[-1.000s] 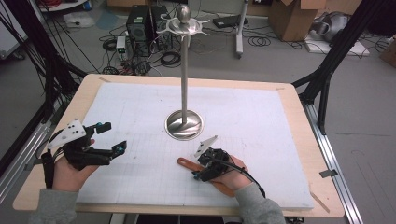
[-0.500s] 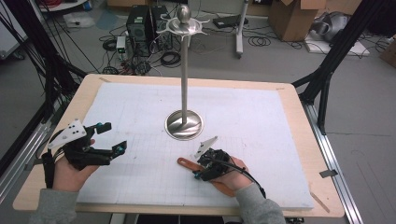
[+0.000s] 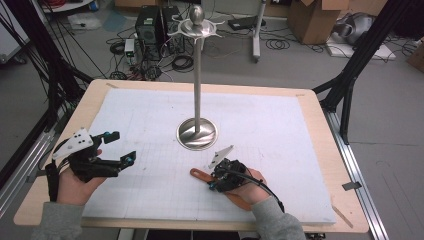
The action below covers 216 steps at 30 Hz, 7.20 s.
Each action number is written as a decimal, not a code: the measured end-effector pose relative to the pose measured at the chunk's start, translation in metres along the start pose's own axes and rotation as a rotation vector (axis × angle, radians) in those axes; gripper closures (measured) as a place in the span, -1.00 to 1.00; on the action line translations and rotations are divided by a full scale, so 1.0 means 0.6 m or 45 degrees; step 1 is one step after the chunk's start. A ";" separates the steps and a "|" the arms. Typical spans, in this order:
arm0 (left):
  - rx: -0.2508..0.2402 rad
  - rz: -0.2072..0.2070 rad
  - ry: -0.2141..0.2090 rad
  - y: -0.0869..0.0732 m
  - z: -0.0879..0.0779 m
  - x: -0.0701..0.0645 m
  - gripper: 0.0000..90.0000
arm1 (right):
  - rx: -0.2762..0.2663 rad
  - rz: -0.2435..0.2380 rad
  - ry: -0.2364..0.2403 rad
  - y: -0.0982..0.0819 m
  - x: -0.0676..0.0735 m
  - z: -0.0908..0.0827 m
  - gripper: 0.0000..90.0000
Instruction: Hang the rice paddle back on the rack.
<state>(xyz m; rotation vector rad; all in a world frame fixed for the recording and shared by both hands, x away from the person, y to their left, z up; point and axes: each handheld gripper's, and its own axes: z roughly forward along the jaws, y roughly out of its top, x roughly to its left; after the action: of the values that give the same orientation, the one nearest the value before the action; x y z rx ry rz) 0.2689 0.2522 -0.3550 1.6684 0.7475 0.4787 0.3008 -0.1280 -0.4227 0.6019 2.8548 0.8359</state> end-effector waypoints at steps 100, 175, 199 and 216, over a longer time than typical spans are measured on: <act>-0.033 -0.014 0.006 0.004 -0.014 0.004 -0.81 | -0.894 0.147 -0.079 -0.024 -0.128 -0.301 0.44; -0.048 -0.059 0.061 -0.014 -0.057 0.021 -0.82 | -0.952 0.150 -0.182 0.177 -0.181 -0.364 0.44; -0.061 -0.069 0.077 -0.014 -0.067 0.026 -0.82 | -0.986 0.126 -0.186 0.205 -0.185 -0.353 0.44; -0.061 -0.066 0.080 -0.014 -0.069 0.028 -0.82 | -0.980 0.126 -0.182 0.218 -0.189 -0.345 0.44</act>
<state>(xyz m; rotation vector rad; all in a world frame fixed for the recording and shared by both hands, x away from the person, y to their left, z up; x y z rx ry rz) 0.2513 0.2940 -0.3548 1.5914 0.8172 0.5109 0.4062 -0.1751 -0.1791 0.6443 2.1266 1.6845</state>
